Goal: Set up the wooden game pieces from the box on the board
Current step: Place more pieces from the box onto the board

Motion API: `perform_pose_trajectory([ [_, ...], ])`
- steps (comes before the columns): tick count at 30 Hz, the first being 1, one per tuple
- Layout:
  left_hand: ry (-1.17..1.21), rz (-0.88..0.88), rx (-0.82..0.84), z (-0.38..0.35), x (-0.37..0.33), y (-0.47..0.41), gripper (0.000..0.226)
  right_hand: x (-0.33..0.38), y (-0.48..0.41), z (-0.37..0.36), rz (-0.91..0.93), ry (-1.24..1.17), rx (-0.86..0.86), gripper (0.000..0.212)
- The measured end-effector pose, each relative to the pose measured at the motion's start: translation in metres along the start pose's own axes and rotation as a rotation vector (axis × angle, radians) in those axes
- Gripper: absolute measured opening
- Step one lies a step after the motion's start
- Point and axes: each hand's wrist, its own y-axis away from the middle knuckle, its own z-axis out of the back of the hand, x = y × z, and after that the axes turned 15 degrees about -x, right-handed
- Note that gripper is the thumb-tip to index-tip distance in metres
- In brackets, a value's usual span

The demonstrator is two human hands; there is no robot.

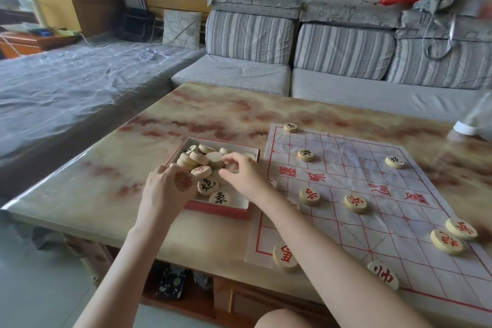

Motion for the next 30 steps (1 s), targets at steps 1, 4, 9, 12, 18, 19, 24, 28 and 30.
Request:
perform_pose_trajectory([
  [1,0.017,0.002,-0.006,0.002,0.001,0.001,0.029,0.002,-0.009,-0.008,-0.007,0.025,0.007,0.041],
  [4,0.057,0.017,-0.021,0.007,0.001,0.005,0.029,0.005,-0.032,-0.032,-0.021,0.113,0.048,0.052],
  [9,0.116,0.031,-0.027,0.010,0.005,0.008,0.036,0.007,-0.048,-0.054,0.013,0.308,0.141,0.059],
  [12,0.139,0.045,-0.020,0.010,0.006,0.010,0.040,0.009,-0.051,-0.061,0.060,0.336,0.158,0.059],
  [18,0.171,0.059,-0.002,0.009,0.009,0.010,0.038,0.005,-0.051,-0.068,0.078,0.211,0.107,0.047],
  [19,0.175,0.057,-0.001,0.009,0.010,0.010,0.038,0.005,-0.051,-0.066,0.075,0.176,0.098,0.049],
  [24,0.206,0.073,-0.026,0.014,0.006,0.011,0.035,0.009,-0.044,-0.038,0.057,-0.054,0.062,0.061],
  [28,0.250,0.046,-0.005,0.018,-0.008,0.017,0.031,0.008,-0.022,0.003,0.065,-0.129,0.044,0.057],
  [30,0.292,0.027,0.029,0.020,-0.015,0.023,0.032,0.005,-0.009,0.019,0.049,-0.139,0.050,0.055],
])
